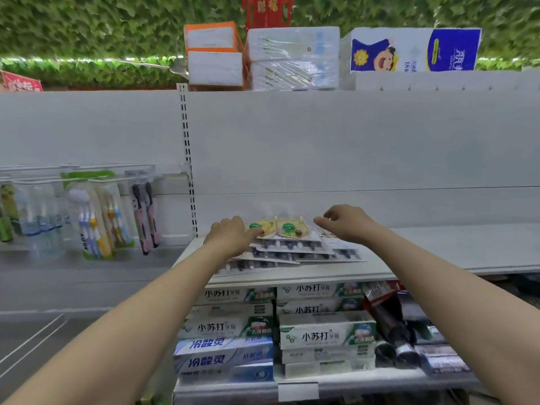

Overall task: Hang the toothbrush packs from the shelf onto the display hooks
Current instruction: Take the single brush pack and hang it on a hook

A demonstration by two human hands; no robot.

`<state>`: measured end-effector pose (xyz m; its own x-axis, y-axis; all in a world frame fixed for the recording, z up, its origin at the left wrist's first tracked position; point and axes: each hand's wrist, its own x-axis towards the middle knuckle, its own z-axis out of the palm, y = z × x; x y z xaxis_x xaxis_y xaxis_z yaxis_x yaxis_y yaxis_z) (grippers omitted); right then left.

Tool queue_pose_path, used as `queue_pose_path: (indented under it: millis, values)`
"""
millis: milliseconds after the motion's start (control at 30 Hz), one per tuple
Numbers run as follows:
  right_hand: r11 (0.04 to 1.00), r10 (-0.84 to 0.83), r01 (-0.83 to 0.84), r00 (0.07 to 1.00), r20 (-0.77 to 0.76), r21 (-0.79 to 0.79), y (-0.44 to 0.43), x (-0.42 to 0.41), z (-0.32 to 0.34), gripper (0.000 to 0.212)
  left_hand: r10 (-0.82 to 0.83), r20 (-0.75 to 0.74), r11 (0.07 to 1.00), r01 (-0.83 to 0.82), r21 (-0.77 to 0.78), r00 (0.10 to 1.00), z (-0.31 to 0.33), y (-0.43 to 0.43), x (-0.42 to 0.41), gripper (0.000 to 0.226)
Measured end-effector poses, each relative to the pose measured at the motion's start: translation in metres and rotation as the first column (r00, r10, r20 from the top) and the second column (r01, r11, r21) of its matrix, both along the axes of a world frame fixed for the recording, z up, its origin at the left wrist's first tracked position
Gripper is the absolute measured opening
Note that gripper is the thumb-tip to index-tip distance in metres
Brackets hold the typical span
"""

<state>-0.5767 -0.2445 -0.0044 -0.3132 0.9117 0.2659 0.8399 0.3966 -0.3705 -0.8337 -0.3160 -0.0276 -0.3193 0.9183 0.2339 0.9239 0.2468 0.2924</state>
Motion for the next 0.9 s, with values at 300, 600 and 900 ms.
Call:
queue_pose_path:
  millis: [300,600,900]
  values:
    - [0.981,-0.101,0.09,0.993,-0.058,-0.172,0.052,-0.05,-0.018,0.083,-0.044,0.12,0.999,0.047,-0.021,0.992,-0.003,0.067,-0.022,0.075]
    - [0.954,-0.187,0.15,0.974,-0.126,-0.259,0.077,-0.068,-0.027,0.083,-0.046,0.222,0.997,0.059,-0.051,0.974,-0.003,0.094,-0.027,0.065]
    - [0.902,-0.296,0.013,0.746,-0.597,-0.431,0.087,-0.036,-0.029,0.047,0.025,0.527,0.982,-0.118,0.144,0.849,0.001,0.072,-0.022,0.042]
